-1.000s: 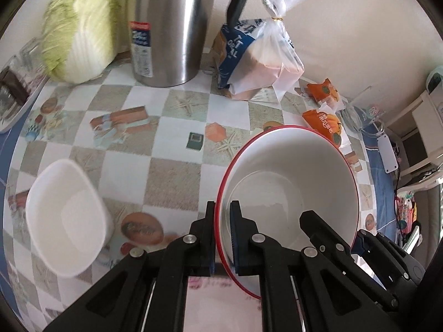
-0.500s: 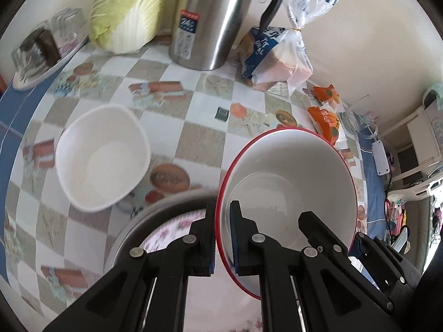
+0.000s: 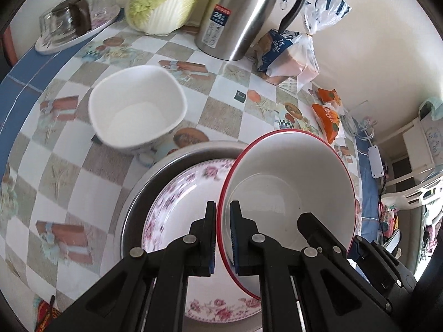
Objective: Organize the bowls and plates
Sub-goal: 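Lift the red-rimmed bowl and carry it over the steel basin, then lower the red-rimmed bowl onto the floral plate in the basin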
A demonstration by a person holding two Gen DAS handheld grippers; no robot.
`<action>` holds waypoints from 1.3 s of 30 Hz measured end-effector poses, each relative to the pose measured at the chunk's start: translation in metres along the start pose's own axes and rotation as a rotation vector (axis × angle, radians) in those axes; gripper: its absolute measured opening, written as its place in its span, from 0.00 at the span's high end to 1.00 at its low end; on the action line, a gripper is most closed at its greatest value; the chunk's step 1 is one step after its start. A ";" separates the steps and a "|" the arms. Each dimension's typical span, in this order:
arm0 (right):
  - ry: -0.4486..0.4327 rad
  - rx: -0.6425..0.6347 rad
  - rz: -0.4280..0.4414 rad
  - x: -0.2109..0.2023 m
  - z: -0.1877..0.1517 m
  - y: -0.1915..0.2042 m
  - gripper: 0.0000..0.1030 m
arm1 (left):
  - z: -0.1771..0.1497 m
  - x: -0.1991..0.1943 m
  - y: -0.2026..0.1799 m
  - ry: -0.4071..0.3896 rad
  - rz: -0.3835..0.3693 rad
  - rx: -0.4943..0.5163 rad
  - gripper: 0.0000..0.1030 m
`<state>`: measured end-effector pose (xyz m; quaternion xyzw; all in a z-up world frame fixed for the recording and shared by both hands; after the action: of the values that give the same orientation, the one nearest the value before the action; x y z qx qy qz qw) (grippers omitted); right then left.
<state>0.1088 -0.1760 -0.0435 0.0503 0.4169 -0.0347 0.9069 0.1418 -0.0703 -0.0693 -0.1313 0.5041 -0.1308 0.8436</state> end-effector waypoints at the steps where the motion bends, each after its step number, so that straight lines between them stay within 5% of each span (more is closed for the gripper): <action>1: 0.000 -0.004 0.002 -0.002 -0.002 0.002 0.79 | -0.002 -0.002 0.002 -0.004 -0.002 -0.003 0.91; 16: -0.017 -0.027 -0.002 -0.014 -0.015 0.014 0.76 | -0.013 -0.013 0.011 -0.036 -0.028 -0.003 0.91; 39: 0.080 -0.019 0.039 0.020 -0.034 0.013 0.76 | -0.029 0.014 0.021 0.053 0.006 -0.026 0.90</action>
<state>0.0981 -0.1598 -0.0800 0.0514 0.4522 -0.0110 0.8904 0.1244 -0.0582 -0.1011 -0.1372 0.5283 -0.1251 0.8285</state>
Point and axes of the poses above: each gripper's, at about its wrist camera, not at the fingertips, and x roughly the way its jaws point, y to its left, z to its top, the point moved 7 cm from there along x, roughly the way its jaws point, and after that the axes turned 10 degrees about -y, right-handed, at the moved point
